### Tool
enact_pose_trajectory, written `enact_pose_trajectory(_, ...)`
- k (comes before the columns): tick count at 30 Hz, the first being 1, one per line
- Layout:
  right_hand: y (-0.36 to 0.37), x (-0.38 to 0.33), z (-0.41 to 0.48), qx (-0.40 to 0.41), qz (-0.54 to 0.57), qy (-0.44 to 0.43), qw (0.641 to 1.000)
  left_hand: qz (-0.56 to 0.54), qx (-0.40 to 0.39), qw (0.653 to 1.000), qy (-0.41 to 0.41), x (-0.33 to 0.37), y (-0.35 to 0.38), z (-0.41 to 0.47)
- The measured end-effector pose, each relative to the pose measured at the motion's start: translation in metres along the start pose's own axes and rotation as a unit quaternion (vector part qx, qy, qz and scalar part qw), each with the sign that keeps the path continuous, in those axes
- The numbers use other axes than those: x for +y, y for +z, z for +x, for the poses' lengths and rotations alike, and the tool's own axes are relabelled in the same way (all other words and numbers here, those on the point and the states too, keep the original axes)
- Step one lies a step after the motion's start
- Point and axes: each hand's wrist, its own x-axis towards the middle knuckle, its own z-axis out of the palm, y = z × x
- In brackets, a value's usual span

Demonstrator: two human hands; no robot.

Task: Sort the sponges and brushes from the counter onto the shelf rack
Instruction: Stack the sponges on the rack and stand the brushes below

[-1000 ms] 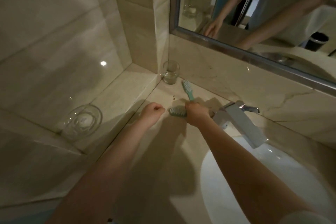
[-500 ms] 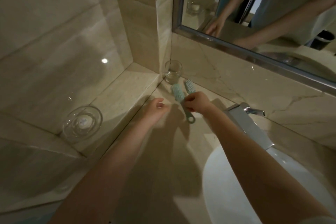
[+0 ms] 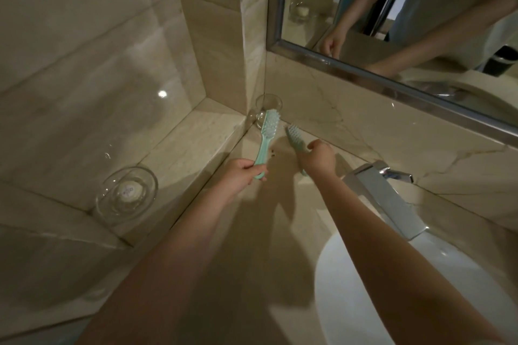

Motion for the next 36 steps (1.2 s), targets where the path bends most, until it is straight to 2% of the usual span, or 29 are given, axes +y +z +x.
enact_pose_trajectory(3,0.008,0.007,0.000,-0.038,-0.068,0.018,0.997,-0.005,0.011,1.000,-0.012,-0.005,-0.004,0.000)
enact_pose_trajectory(10,0.017,0.007,0.004,-0.066,-0.026,0.097,0.993,-0.074,0.018,0.997,-0.030,-0.008,-0.013,0.002)
enact_pose_trajectory(21,0.001,-0.002,0.006,-0.102,-0.089,0.050,0.990,-0.101,0.029,0.993,-0.048,-0.002,-0.014,-0.010)
enact_pose_trajectory(31,0.021,-0.013,-0.007,-0.069,-0.049,0.031,0.996,-0.131,0.063,0.989,-0.038,0.005,-0.017,-0.023)
enact_pose_trajectory(36,0.020,-0.018,0.001,-0.089,-0.071,0.032,0.993,-0.123,0.075,0.989,-0.039,0.005,-0.022,-0.023)
